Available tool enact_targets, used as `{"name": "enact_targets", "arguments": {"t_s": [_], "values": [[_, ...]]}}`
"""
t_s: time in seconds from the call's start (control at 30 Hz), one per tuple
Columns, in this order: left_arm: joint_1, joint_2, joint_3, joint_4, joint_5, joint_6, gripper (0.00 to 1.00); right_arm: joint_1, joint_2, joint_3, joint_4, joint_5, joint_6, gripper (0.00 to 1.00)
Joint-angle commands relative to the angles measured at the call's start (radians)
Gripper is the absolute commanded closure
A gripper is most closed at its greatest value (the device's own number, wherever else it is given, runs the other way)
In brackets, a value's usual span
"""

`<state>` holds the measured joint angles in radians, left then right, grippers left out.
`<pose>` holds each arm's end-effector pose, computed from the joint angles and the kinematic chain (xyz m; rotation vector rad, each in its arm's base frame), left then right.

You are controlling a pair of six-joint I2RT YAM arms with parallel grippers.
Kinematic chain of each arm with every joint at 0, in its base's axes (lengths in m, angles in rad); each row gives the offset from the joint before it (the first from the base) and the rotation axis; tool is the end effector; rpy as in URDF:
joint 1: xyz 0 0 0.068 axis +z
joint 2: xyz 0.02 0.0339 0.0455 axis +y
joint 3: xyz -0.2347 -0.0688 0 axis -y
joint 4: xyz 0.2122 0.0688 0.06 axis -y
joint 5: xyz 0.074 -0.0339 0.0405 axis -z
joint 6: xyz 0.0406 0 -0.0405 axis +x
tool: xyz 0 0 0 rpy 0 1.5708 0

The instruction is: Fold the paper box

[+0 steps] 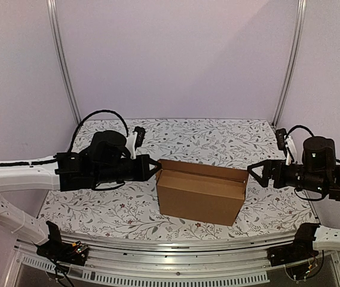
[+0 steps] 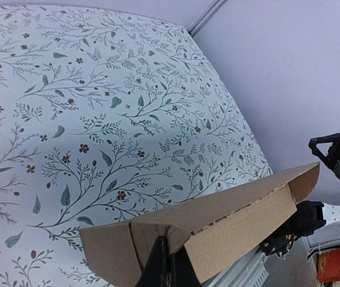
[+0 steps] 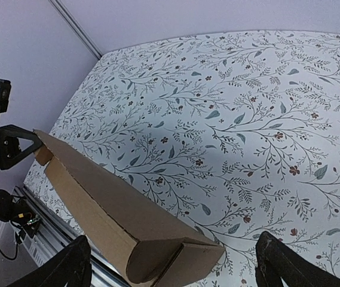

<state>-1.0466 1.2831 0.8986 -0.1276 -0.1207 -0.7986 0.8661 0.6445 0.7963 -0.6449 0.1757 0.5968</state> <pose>0.1405 -0.2333 0.2586 0.1981 2.2288 -0.9613 0.0919 0.0971 0.2920 -0.1750 2.1283 0.7118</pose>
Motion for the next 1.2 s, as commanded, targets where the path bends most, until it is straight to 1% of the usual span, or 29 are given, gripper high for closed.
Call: {"name": "enact_targets", "arguments": {"t_s": [0.0, 0.3, 0.47, 0.83, 1.0, 1.17], "values": [[-0.036, 0.063, -0.060, -0.265, 0.043, -0.033, 1.00, 0.033, 0.038, 0.033, -0.130, 0.004, 0.077, 0.10], [-0.043, 0.062, -0.069, -0.260, 0.047, -0.028, 1.00, 0.066, 0.095, 0.070, -0.122, -0.002, 0.104, 0.28], [-0.043, 0.058, -0.073, -0.259, 0.043, -0.028, 1.00, 0.085, 0.135, 0.096, -0.136, 0.023, 0.098, 0.38], [-0.045, 0.062, -0.076, -0.255, 0.044, -0.030, 1.00, 0.091, 0.137, 0.088, -0.190, 0.046, 0.093, 0.62], [-0.047, 0.065, -0.078, -0.253, 0.045, -0.033, 1.00, 0.093, 0.123, 0.075, -0.197, 0.046, 0.098, 0.63], [-0.050, 0.066, -0.076, -0.253, 0.044, -0.033, 1.00, 0.100, 0.121, 0.058, -0.168, 0.034, 0.106, 0.65]]}}
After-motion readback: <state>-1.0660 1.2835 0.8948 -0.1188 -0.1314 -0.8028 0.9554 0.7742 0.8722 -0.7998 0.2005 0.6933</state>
